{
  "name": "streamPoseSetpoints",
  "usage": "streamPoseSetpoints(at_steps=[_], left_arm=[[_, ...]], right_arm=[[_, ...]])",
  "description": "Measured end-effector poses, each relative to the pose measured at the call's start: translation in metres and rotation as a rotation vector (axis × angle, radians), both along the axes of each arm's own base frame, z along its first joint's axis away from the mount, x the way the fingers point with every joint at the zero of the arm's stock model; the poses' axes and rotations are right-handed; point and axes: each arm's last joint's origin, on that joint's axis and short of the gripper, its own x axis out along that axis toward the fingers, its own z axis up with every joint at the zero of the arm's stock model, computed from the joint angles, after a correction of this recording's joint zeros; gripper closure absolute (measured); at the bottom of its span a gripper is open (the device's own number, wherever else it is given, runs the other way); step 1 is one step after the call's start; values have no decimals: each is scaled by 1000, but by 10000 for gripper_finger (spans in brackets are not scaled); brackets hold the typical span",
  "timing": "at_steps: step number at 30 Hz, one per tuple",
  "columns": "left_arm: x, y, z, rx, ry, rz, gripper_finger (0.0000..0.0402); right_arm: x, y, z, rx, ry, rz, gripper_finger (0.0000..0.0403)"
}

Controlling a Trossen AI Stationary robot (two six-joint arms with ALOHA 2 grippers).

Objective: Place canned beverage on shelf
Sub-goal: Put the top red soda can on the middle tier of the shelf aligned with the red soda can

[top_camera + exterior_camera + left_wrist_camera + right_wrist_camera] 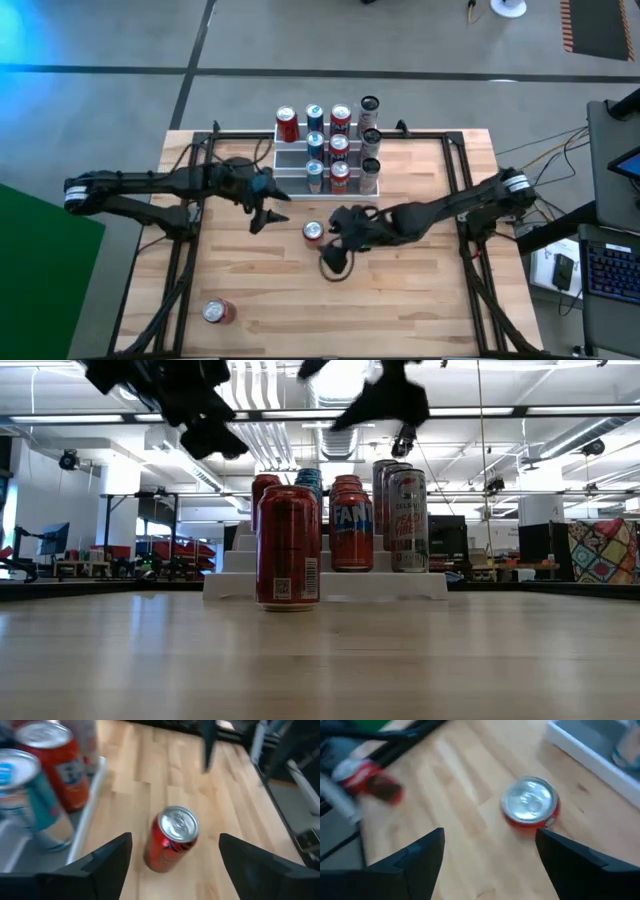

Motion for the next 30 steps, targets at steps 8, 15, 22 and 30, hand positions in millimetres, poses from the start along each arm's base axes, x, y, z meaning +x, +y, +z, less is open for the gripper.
streamPoseSetpoints(at_steps=[8,15,22,30], left_arm=[[8,-2,-12,-9,56,-128,123],[-2,-4,-3,60,8,-163,123],[-18,-7,6,73,4,-160,123],[-40,-8,12,110,35,-101,123]], right_arm=[[27,18,-53,-90,14,-171,92],[38,17,-71,-209,-37,-310,29],[43,16,-87,-167,-54,-407,20],[54,11,-108,-175,-33,-386,19]])
